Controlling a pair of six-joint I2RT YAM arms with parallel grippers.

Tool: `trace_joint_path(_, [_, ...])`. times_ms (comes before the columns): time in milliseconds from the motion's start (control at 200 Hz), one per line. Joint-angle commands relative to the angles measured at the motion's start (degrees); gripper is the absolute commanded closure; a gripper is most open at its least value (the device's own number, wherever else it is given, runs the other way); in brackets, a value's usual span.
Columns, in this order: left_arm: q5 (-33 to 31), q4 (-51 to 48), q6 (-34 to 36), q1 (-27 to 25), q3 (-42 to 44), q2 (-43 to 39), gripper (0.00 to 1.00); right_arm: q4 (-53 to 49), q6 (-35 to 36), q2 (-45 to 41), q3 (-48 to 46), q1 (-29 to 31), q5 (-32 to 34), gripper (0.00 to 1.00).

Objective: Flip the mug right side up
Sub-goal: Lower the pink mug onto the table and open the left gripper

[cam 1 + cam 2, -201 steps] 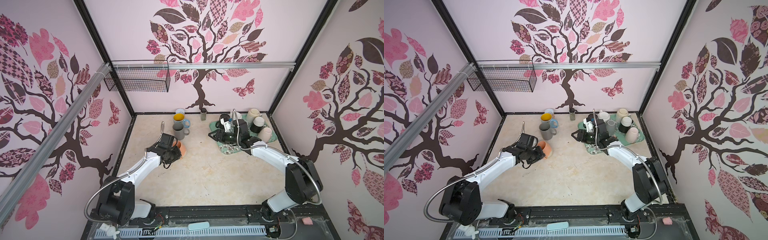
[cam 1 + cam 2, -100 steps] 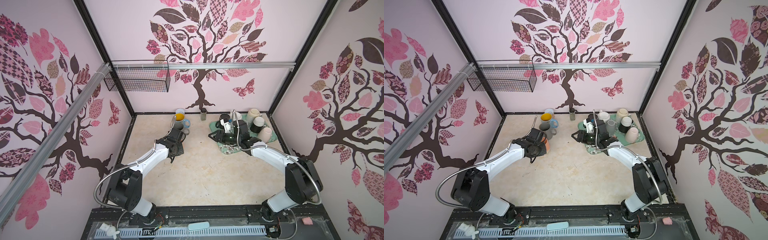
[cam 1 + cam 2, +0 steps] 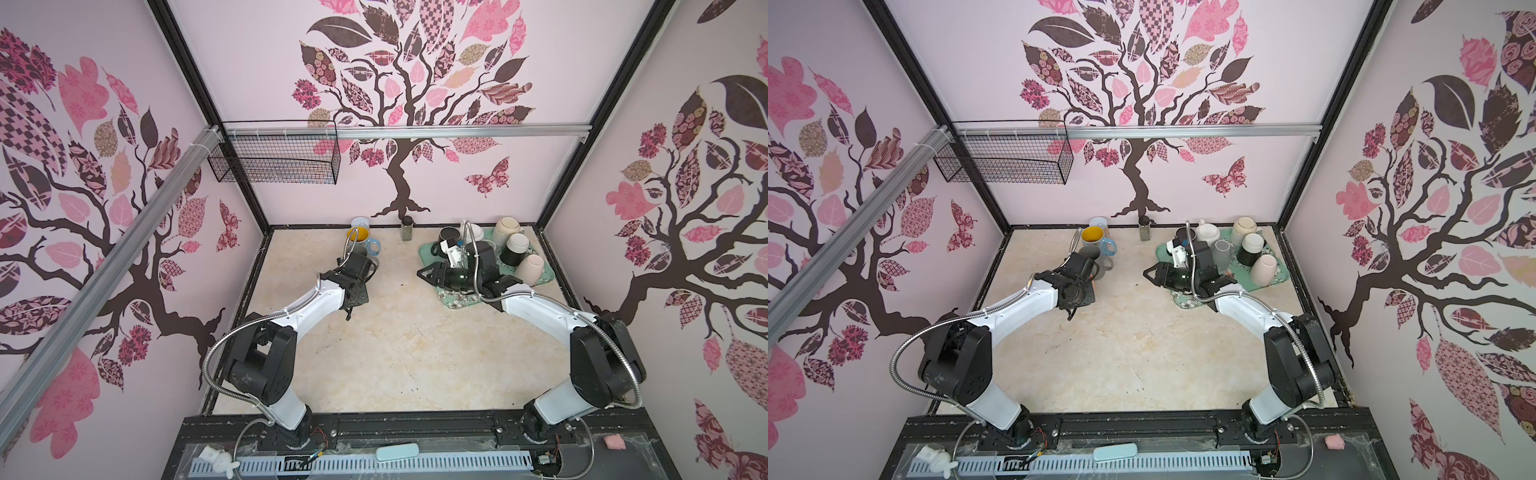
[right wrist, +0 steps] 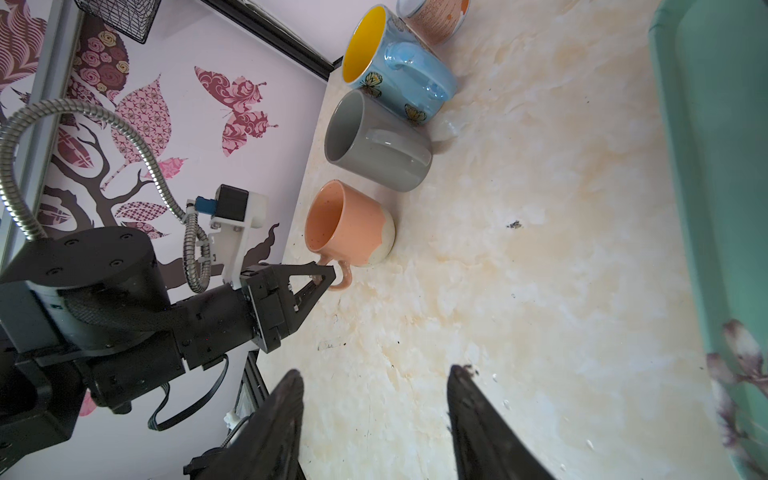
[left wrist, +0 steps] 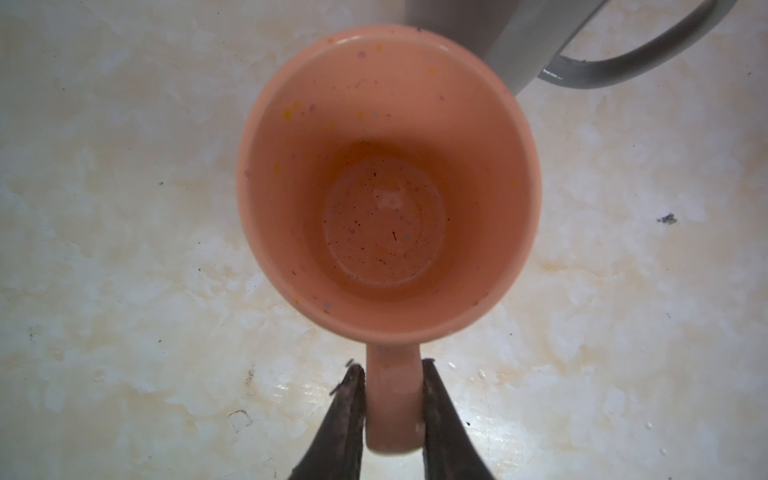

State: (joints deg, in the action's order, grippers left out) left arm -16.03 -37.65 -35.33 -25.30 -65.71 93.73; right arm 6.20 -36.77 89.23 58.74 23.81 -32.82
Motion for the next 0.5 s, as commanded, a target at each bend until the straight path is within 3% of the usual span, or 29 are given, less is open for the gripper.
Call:
trace_joint_path(0, [1.0,1.8,-2.1,-0.5,-3.7,-0.4,0.66,-0.3,1.2,-1.8,1.1,-0.3,-1.0,0.43])
trace_joint_path(255, [4.1,0.9,-0.7,0.3,-4.1,-5.7,0.59,0.6,0.3,-1.1,-0.3,-0.3,-1.6,0.43])
trace_joint_path(490, [9.4,-2.3,4.1,7.5,0.1,-14.0,0.77,1.4,-0.2,-0.6,-0.3,-0.2,-2.0,0.43])
